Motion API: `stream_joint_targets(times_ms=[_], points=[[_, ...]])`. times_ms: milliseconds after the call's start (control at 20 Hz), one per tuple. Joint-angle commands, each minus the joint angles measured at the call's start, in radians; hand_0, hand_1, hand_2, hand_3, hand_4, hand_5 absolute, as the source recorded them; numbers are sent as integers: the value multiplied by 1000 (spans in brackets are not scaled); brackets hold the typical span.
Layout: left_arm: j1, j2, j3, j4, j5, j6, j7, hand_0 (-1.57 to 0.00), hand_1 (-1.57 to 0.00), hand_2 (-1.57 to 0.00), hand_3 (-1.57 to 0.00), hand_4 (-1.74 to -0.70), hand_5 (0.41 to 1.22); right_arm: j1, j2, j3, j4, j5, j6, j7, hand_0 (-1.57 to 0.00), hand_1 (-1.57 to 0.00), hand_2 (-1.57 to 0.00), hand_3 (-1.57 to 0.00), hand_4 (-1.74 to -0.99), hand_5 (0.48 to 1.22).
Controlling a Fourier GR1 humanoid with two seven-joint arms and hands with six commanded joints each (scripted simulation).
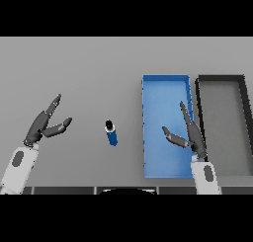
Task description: Pick up the blue pipe and place it into the blue bin.
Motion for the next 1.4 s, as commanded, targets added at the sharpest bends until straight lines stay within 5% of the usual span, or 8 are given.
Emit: stream_joint_targets(times_ms=[0,150,500,800,1350], points=[[18,6,-11,-26,3,-15,-11,1,1,1,1,-965,590,0,4,9,-1,8,0,11,1,1,1,1,-1182,583],[56,42,-52,-107,14,-86,-18,1,1,1,1,-984,578,4,21,17,-18,1,-3,27,1,1,1,1,-1194,579],[60,22,-209,-237,-45,-135,178,1,1,1,1,-1061,474,-9,21,8,-23,-19,8,50,1,1,1,1,-1223,572],[51,-57,-288,-222,-116,-141,124,1,1,1,1,-1141,479,-11,24,13,-27,-15,7,52,1,1,1,1,-1209,567],[-58,-286,-316,38,-189,-67,67,1,1,1,1,-1120,494,6,27,2,-22,-35,15,39,1,1,1,1,-1201,548]])
